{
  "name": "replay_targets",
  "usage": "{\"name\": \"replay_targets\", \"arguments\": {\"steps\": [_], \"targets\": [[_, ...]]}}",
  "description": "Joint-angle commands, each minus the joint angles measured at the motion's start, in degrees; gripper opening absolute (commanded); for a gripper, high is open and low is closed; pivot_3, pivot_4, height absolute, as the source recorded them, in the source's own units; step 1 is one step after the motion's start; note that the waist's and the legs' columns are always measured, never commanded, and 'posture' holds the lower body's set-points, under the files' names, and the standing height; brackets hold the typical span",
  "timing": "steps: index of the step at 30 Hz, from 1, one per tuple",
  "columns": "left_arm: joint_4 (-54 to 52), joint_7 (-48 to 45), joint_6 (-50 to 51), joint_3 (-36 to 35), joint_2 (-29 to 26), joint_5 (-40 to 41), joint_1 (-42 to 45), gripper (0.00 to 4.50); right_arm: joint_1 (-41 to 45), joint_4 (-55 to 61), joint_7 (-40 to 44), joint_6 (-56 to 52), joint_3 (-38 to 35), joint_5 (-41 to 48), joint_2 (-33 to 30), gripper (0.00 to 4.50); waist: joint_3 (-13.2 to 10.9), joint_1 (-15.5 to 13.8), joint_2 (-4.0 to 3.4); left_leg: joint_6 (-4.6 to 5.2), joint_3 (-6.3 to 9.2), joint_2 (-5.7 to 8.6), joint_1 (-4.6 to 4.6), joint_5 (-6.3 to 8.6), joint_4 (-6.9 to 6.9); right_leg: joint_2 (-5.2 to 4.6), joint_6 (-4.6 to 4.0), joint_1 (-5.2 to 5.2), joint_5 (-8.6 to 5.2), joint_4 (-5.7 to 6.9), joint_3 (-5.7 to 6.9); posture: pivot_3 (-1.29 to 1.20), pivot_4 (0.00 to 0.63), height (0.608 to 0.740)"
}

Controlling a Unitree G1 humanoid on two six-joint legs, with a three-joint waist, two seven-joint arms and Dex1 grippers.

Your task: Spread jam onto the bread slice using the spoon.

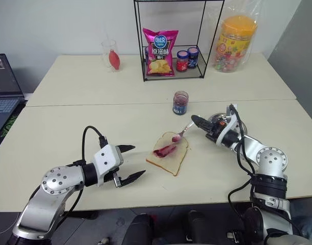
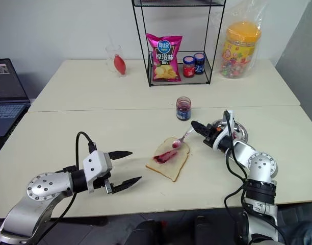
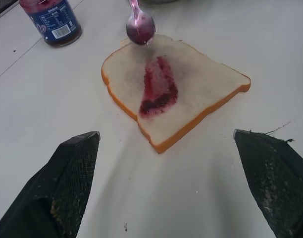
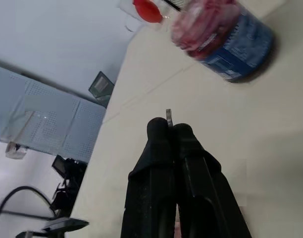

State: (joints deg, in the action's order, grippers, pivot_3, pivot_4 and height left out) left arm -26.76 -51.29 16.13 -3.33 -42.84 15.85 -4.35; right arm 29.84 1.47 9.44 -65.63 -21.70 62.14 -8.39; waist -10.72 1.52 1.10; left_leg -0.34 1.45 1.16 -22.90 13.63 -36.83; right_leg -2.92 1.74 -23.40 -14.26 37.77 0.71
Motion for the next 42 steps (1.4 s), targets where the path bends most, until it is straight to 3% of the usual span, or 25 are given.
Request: {"name": "replay_targets", "arguments": {"steps": [1,9,18,25,30,36,42], "targets": [[-1.0,0.2,-1.1,-0.6,0.2,0.8,0.3,4.50,-1.6,5.5,0.1,-0.1,4.8,-0.2,1.0,0.07,0.0,0.1,0.00,0.00,0.00,0.00,0.00,0.00,0.00,0.00,0.01,-0.01,-0.01,0.00,-0.01,0.00,0.150,0.740],[-1.4,0.2,-1.1,-0.2,0.4,0.8,0.2,4.50,-2.5,2.8,2.4,3.9,12.2,-6.0,3.2,0.07,0.0,0.1,0.00,0.01,-0.02,0.00,0.01,-0.01,-0.07,0.00,0.11,-0.01,-0.06,-0.01,-0.02,0.00,0.150,0.740],[-2.1,0.6,-0.6,0.2,0.5,0.8,0.1,4.50,-0.4,-2.9,4.4,7.4,12.7,-9.9,3.9,0.07,0.0,0.1,0.00,0.00,-0.02,0.00,0.00,0.00,-0.05,0.00,0.04,-0.02,-0.02,-0.01,-0.01,0.00,0.150,0.740],[-2.6,0.8,0.0,0.5,0.5,1.2,0.6,4.50,0.5,-7.9,6.7,9.9,9.8,-13.1,-1.0,0.07,0.0,0.1,0.00,0.01,-0.03,0.00,0.00,0.00,-0.06,0.00,0.05,-0.01,-0.02,-0.02,-0.02,0.00,0.150,0.740],[-3.1,0.7,0.5,0.6,0.4,1.6,0.9,4.50,1.1,-5.3,6.7,7.0,5.0,-8.9,-5.3,0.07,0.0,-0.3,0.00,0.01,-0.02,0.04,-0.01,0.00,-0.08,-0.02,0.05,0.02,-0.02,-0.04,-0.01,0.00,0.150,0.740],[-4.2,0.2,1.4,-0.4,-0.4,2.6,-0.3,4.50,0.8,5.1,1.4,-0.3,2.1,1.3,-3.2,0.07,0.0,0.3,-0.04,0.00,-0.03,-0.04,-0.03,0.00,-0.01,0.02,0.05,-0.05,-0.02,-0.02,-0.02,0.00,0.150,0.740],[-4.9,-0.6,1.4,-1.3,-1.4,3.6,-2.0,4.50,-3.0,10.2,-1.5,0.8,8.1,-0.6,1.9,0.07,0.0,0.2,-0.03,0.00,-0.04,-0.06,-0.03,0.00,0.00,0.04,0.12,-0.06,-0.07,-0.03,-0.03,0.00,0.150,0.740]]}}
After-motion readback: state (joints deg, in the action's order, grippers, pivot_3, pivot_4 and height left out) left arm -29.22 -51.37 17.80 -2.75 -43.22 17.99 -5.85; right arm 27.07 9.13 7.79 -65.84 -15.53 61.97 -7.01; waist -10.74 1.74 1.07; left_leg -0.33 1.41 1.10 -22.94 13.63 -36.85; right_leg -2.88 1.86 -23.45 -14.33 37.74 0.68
